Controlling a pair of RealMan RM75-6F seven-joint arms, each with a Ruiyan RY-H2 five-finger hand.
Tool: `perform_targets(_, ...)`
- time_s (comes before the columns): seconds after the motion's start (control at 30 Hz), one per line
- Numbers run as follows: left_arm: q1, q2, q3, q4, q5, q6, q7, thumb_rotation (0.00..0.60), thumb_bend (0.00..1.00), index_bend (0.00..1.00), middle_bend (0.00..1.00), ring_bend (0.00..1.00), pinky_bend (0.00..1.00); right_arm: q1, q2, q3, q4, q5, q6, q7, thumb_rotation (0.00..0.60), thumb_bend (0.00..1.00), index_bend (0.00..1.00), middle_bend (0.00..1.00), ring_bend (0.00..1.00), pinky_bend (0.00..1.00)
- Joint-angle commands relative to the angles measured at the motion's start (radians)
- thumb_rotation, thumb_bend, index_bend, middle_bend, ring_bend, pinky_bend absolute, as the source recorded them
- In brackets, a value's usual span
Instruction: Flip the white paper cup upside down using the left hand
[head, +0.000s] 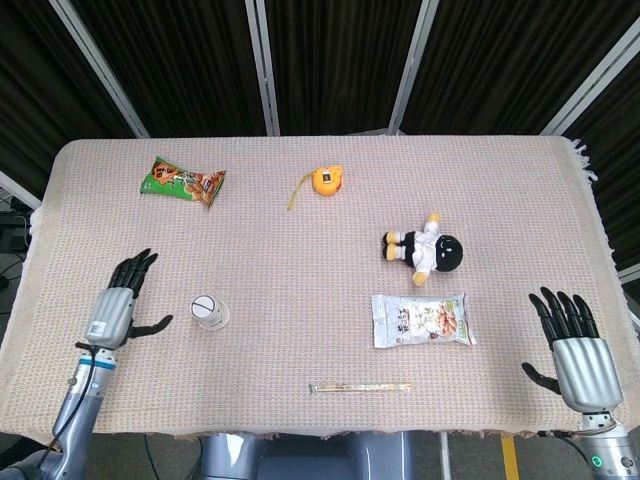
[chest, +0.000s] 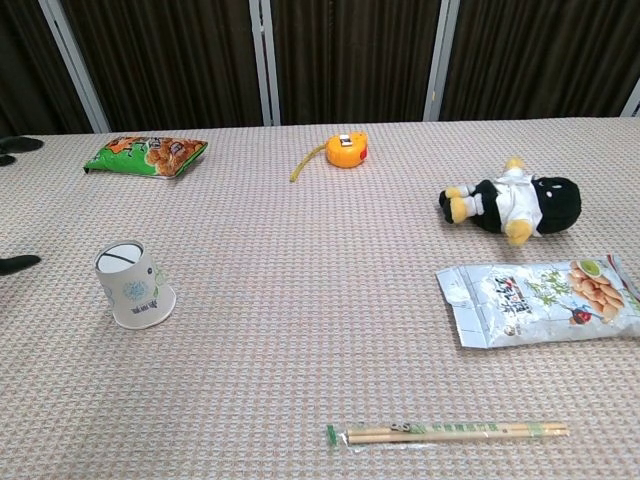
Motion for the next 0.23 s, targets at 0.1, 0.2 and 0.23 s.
perform_targets(0.1, 0.119, 0.11, 0.02, -0.139, -0.003, 0.185, 0.339, 0.6, 0.12, 0.0, 0.0, 0.0, 0.0, -0.003, -0.007, 0.007, 0.009, -0.002, 0.016, -0.007, 0.6, 0.05, 0.03, 0.0, 0.0, 0.0)
perform_targets(0.2, 0.142, 0.123, 0.026, -0.149, 0.004, 0.217, 0.388, 0.6, 0.11, 0.0, 0.0, 0.0, 0.0, -0.006, -0.009, 0.01, 0.011, -0.004, 0.028, -0.006, 0.6, 0.05, 0.04, 0.0, 0.0, 0.0)
perform_targets(0.23, 0.148, 0.125, 0.026, -0.151, 0.006, 0.228, 0.396, 0.6, 0.11, 0.0, 0.0, 0.0, 0.0, -0.007, -0.01, 0.01, 0.012, -0.005, 0.031, -0.004, 0.6, 0.05, 0.04, 0.0, 0.0, 0.0)
